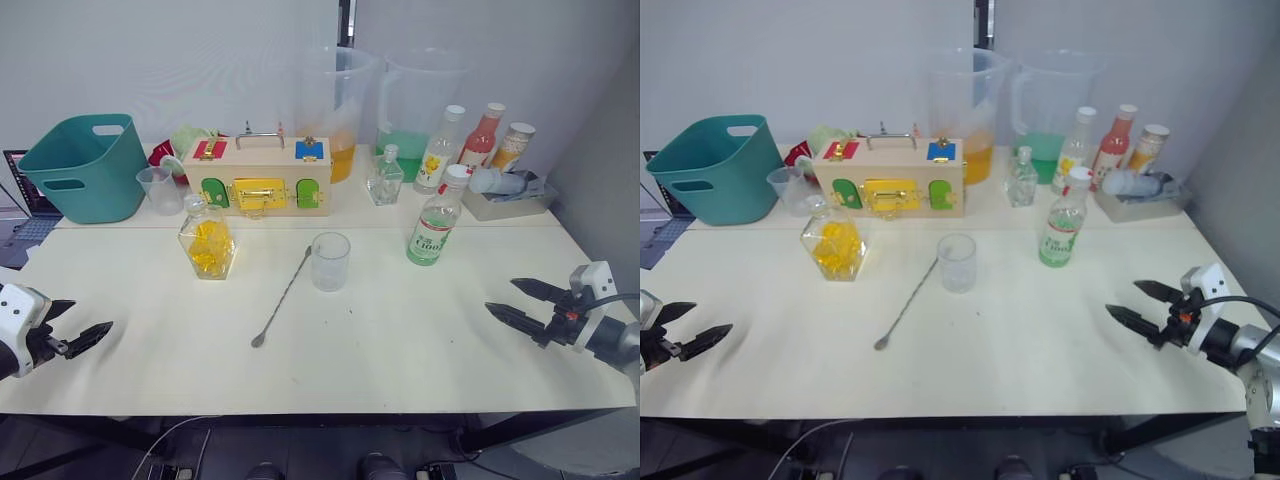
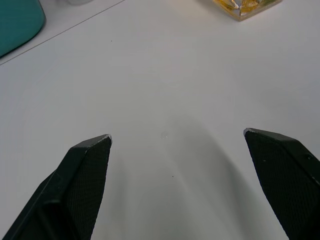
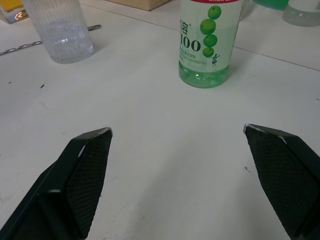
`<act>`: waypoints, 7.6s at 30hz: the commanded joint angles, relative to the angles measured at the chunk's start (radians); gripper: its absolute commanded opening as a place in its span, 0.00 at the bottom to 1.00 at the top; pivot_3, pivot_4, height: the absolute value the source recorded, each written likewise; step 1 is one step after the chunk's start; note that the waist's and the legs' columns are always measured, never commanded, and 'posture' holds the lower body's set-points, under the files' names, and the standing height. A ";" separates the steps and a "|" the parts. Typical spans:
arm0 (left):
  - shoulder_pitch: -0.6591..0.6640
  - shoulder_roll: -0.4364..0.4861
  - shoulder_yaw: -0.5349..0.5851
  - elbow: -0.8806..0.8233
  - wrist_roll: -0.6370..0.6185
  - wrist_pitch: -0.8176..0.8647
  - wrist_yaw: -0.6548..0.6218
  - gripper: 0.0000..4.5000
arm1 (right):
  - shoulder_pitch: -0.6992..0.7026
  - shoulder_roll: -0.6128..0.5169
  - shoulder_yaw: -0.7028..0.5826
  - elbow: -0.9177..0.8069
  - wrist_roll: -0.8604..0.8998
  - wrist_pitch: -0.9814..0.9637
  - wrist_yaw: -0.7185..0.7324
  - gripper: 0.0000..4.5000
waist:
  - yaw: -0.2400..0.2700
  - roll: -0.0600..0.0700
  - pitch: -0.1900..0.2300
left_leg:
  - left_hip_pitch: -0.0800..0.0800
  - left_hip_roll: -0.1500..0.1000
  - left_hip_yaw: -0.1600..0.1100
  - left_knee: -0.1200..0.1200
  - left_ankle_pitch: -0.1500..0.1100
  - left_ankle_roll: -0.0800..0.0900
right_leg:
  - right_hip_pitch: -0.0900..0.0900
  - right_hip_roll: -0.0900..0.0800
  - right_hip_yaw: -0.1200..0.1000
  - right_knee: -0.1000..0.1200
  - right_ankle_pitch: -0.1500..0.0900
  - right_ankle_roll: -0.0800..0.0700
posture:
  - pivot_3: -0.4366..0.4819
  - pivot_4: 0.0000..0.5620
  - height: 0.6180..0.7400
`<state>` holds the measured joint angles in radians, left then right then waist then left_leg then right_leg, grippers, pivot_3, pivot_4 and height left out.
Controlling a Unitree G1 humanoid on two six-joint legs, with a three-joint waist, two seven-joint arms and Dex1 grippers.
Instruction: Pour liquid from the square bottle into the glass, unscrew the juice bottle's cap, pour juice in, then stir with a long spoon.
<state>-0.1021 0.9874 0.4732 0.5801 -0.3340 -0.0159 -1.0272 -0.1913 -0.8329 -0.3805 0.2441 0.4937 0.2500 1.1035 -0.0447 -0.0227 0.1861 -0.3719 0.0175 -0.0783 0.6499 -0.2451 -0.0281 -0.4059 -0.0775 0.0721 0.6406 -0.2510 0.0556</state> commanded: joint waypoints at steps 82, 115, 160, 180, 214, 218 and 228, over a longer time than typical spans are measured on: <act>-0.551 -0.666 -0.228 -0.008 0.119 -0.081 0.712 0.83 | -0.153 0.088 0.147 -0.550 0.227 0.317 -0.099 1.00 | 0.031 -0.003 0.001 | -0.008 -0.002 -0.003 0.010 0.000 0.000 | 0.000 -0.001 -0.002 0.000 0.002 0.002 | 0.48 0.27 1.00; -0.396 -0.333 -0.320 -0.651 -0.265 0.340 0.033 0.62 | -0.173 0.069 0.165 -0.431 0.159 0.233 -0.040 1.00 | 0.028 -0.006 0.002 | -0.023 -0.003 -0.004 0.011 0.001 -0.001 | -0.018 -0.001 -0.002 0.006 0.004 0.001 | 0.48 0.27 1.00; -0.431 -0.466 -0.569 -0.572 -0.175 0.379 -0.278 0.99 | 0.021 -0.036 0.011 -0.709 0.299 0.404 -0.204 1.00 | 0.026 -0.006 0.002 | -0.018 -0.002 -0.003 0.012 0.001 -0.001 | -0.013 0.000 0.000 0.007 0.004 0.002 | 0.48 0.27 1.00; -0.407 -0.481 -0.624 -0.621 -0.094 0.309 -0.221 0.74 | 0.002 0.007 0.069 -0.708 0.268 0.368 -0.226 1.00 | 0.027 -0.006 0.002 | -0.018 -0.002 -0.003 0.012 0.001 -0.001 | -0.013 0.000 0.000 0.006 0.004 0.001 | 0.48 0.27 1.00; -0.373 -0.478 -0.652 -0.642 -0.047 0.278 -0.180 0.62 | -0.411 0.228 0.560 -0.718 0.203 0.533 -0.324 0.26 | 0.026 -0.005 0.001 | -0.018 -0.002 -0.003 0.013 0.001 -0.001 | -0.014 0.000 -0.001 0.007 0.004 0.001 | 0.48 0.27 1.00; -0.371 -0.478 -0.655 -0.641 -0.046 0.274 -0.182 0.62 | -0.411 0.242 0.537 -0.712 0.201 0.515 -0.307 0.25 | 0.026 -0.005 0.001 | -0.018 -0.002 -0.003 0.013 0.001 -0.001 | -0.014 0.000 -0.001 0.007 0.004 0.001 | 0.48 0.27 1.00; -0.384 -0.462 -0.671 -0.623 -0.027 0.288 -0.191 0.62 | -0.435 0.281 0.478 -0.729 0.198 0.425 -0.248 0.25 | 0.026 -0.005 0.001 | -0.018 -0.002 -0.003 0.013 0.001 -0.001 | -0.015 0.000 -0.001 0.007 0.004 0.001 | 0.48 0.27 1.00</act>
<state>-0.4805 0.5101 -0.1723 -0.0478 -0.3911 0.2645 -1.2136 -0.5812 -0.5657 0.1523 -0.4256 0.6788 0.7765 0.8218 -0.0191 -0.0276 0.1875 -0.3901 0.0154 -0.0813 0.6625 -0.2440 -0.0288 -0.4207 -0.0776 0.0715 0.6477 -0.2473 0.0569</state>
